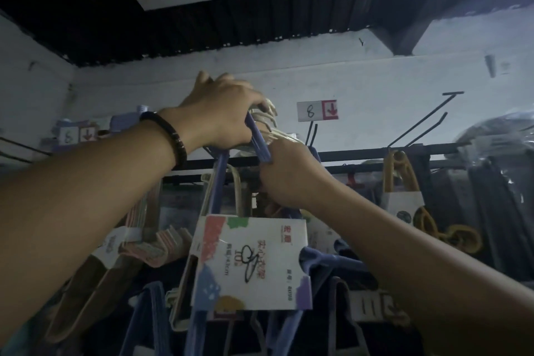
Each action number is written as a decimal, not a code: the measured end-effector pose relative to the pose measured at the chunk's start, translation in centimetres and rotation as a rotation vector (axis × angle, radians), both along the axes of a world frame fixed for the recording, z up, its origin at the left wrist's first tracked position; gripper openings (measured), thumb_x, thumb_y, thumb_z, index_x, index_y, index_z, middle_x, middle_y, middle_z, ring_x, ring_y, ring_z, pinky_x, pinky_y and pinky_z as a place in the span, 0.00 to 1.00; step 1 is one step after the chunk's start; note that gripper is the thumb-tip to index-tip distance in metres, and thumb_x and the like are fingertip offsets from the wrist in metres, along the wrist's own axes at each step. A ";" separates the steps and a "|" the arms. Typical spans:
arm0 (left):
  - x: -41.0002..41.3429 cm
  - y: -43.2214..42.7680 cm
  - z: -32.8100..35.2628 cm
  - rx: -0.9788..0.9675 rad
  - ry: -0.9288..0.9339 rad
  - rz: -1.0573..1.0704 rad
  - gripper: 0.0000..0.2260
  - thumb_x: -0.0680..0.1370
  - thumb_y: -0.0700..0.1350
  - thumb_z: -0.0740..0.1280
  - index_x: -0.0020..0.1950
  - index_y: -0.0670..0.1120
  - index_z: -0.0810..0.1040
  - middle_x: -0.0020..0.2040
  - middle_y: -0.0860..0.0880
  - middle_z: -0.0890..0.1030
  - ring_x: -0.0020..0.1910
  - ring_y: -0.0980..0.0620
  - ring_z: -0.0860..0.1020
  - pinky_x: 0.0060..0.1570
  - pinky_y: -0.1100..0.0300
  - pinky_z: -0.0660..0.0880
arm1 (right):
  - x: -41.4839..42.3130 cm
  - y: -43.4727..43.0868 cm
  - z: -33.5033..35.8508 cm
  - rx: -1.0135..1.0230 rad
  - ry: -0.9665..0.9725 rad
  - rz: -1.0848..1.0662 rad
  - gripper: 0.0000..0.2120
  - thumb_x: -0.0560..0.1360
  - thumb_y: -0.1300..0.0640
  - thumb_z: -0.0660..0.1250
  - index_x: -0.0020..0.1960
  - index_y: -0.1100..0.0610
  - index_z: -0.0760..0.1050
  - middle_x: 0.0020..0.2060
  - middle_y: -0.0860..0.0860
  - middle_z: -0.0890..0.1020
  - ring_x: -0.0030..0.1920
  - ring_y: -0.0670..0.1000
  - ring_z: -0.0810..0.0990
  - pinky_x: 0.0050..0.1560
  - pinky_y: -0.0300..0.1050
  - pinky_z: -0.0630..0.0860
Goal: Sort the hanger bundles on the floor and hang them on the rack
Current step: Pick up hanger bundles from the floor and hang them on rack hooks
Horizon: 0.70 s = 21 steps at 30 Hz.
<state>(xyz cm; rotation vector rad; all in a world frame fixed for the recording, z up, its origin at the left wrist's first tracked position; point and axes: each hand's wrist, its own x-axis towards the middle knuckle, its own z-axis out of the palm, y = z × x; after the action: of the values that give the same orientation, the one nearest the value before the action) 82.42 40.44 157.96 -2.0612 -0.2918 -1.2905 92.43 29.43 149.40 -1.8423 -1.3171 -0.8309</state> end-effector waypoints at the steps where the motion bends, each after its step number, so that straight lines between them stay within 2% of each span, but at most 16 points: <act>1: 0.4 -0.1 -0.1 -0.008 0.009 -0.034 0.22 0.75 0.52 0.71 0.69 0.63 0.77 0.67 0.55 0.78 0.68 0.46 0.71 0.66 0.41 0.63 | 0.3 -0.6 -0.2 -0.007 0.002 -0.014 0.07 0.81 0.60 0.61 0.44 0.59 0.72 0.39 0.56 0.80 0.40 0.58 0.82 0.41 0.51 0.82; 3: 1.1 -0.3 -0.3 -0.029 0.039 -0.103 0.19 0.76 0.55 0.67 0.68 0.61 0.78 0.66 0.56 0.79 0.67 0.48 0.72 0.66 0.41 0.64 | 1.3 -1.8 -0.6 -0.011 -0.016 -0.084 0.07 0.81 0.60 0.61 0.44 0.59 0.73 0.40 0.57 0.81 0.42 0.59 0.82 0.44 0.53 0.82; 5: 1.8 -0.7 -0.4 -0.039 0.100 -0.137 0.19 0.79 0.54 0.59 0.69 0.59 0.78 0.66 0.55 0.80 0.68 0.48 0.72 0.67 0.41 0.62 | 2.4 -3.1 -0.7 -0.024 -0.018 -0.155 0.05 0.83 0.58 0.62 0.48 0.58 0.73 0.42 0.56 0.82 0.38 0.53 0.83 0.37 0.47 0.81; 7: 2.5 -1.2 -0.6 -0.050 0.179 -0.164 0.23 0.80 0.52 0.53 0.73 0.57 0.76 0.68 0.53 0.80 0.68 0.50 0.71 0.69 0.42 0.59 | 3.6 -4.2 -0.9 -0.052 -0.024 -0.211 0.04 0.84 0.56 0.64 0.52 0.56 0.72 0.45 0.54 0.82 0.34 0.47 0.81 0.27 0.37 0.74; 9: 3.3 -1.6 -0.7 -0.050 0.228 -0.182 0.27 0.79 0.50 0.50 0.77 0.56 0.73 0.69 0.51 0.79 0.67 0.50 0.72 0.70 0.43 0.58 | 4.6 -5.3 -1.1 -0.063 -0.054 -0.265 0.04 0.84 0.57 0.64 0.51 0.55 0.70 0.42 0.51 0.79 0.33 0.45 0.79 0.25 0.35 0.70; 13: 4.7 -1.3 0.1 -0.088 0.240 -0.067 0.30 0.75 0.52 0.55 0.77 0.60 0.71 0.74 0.51 0.74 0.73 0.44 0.65 0.72 0.39 0.62 | 6.4 -6.8 -0.9 -0.043 -0.068 -0.354 0.10 0.82 0.59 0.63 0.43 0.52 0.67 0.38 0.51 0.79 0.33 0.49 0.81 0.26 0.39 0.71; 17: 4.9 -1.2 0.4 0.026 0.300 -0.022 0.26 0.78 0.45 0.59 0.77 0.58 0.73 0.79 0.54 0.70 0.79 0.49 0.61 0.76 0.41 0.55 | 7.6 -7.9 -0.8 -0.109 -0.047 -0.448 0.05 0.82 0.61 0.62 0.50 0.59 0.77 0.42 0.54 0.82 0.37 0.50 0.82 0.30 0.41 0.76; 21: 4.9 -0.8 -0.5 0.130 0.274 0.016 0.33 0.81 0.43 0.62 0.85 0.55 0.57 0.86 0.56 0.53 0.84 0.50 0.51 0.79 0.42 0.50 | 8.4 -7.9 -0.9 -0.049 -0.026 -0.439 0.05 0.83 0.61 0.63 0.50 0.61 0.75 0.38 0.51 0.78 0.32 0.47 0.77 0.26 0.39 0.69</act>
<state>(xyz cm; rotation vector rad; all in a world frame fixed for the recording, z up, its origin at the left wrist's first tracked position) 87.30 39.68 157.49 -2.0871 -0.0984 -0.9750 100.87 21.50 148.50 -2.2055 -0.9637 -1.0551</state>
